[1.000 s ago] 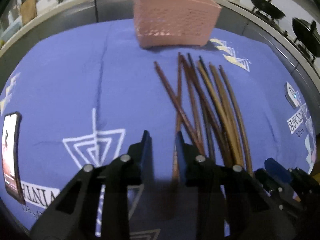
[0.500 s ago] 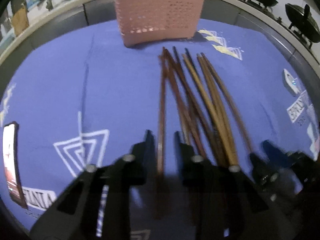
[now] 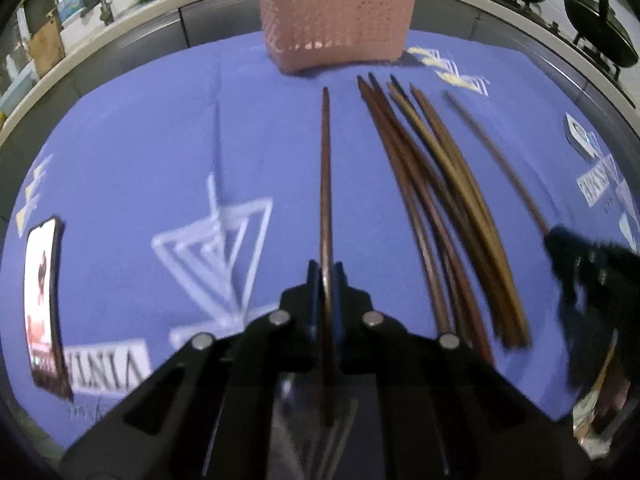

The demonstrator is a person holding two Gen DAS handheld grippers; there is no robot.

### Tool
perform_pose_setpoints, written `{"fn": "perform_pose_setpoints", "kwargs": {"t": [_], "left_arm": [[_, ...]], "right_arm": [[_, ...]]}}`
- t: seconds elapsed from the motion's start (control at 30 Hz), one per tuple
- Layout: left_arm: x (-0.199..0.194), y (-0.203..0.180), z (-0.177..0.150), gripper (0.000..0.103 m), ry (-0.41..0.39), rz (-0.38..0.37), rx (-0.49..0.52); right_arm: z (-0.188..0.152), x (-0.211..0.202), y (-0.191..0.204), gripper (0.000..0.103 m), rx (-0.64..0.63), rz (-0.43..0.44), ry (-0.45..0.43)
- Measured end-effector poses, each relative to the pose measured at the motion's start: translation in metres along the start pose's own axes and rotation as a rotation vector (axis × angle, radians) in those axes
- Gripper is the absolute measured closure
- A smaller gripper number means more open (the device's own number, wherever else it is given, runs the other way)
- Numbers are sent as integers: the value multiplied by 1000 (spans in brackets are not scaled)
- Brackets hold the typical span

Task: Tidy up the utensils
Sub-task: 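Close the left gripper on one chopstick while the right gripper grasps another, then lift the chopsticks upright and carry both grippers over the pink basket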

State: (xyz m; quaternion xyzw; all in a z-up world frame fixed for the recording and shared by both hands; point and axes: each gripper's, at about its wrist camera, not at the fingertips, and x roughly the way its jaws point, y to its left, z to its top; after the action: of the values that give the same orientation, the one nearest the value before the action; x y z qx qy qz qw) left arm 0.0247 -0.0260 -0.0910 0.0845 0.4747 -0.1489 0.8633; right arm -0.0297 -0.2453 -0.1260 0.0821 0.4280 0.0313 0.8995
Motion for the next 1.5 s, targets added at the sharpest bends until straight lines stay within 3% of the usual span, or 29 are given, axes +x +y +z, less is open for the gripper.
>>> {"fn": "perform_pose_setpoints", "kwargs": {"t": [0.1,0.2,0.33,0.43,0.5,0.53,0.57,0.63,0.7,0.87,1.0,1.13,1.2,1.27,1.4,1.5], "left_arm": [[-9,5,-13,97,35,-37,2],[-5,6,-2,88,50,-50,21],[13,-3,39,87,3,-3,64],[36,-10,67,86,-13,6,103],[44,-11,82,95,-22,1,99],[48,-11,89,98,-7,-19,83],[49,-13,93,99,1,-19,73],[47,-11,96,99,-3,-46,58],[29,-6,98,99,-50,-76,41],[-57,15,108,99,-268,-223,-13],[-113,21,101,99,-412,-246,4],[-119,17,96,99,-429,-251,23],[-117,13,94,98,-448,-205,46],[-122,18,100,98,-431,-232,51],[-142,26,124,99,-481,-233,50],[-168,37,154,99,-538,-254,16]], "right_arm": [[-13,-9,-12,95,5,65,45],[-7,-7,-10,95,-37,63,79],[29,14,-7,92,-74,39,94],[72,46,-1,84,-89,58,110],[94,61,2,83,-86,61,120],[104,68,4,85,-82,70,132],[113,76,6,98,-83,88,153],[121,80,5,98,-59,98,171],[126,63,4,98,-46,128,125],[135,-29,5,98,-68,236,-152],[135,-81,8,98,-102,238,-323],[130,-81,9,98,-103,211,-346],[126,-75,11,98,-121,171,-346],[130,-65,12,98,-112,164,-323],[154,-73,15,98,-101,181,-372],[194,-80,22,98,-67,222,-446]]}}
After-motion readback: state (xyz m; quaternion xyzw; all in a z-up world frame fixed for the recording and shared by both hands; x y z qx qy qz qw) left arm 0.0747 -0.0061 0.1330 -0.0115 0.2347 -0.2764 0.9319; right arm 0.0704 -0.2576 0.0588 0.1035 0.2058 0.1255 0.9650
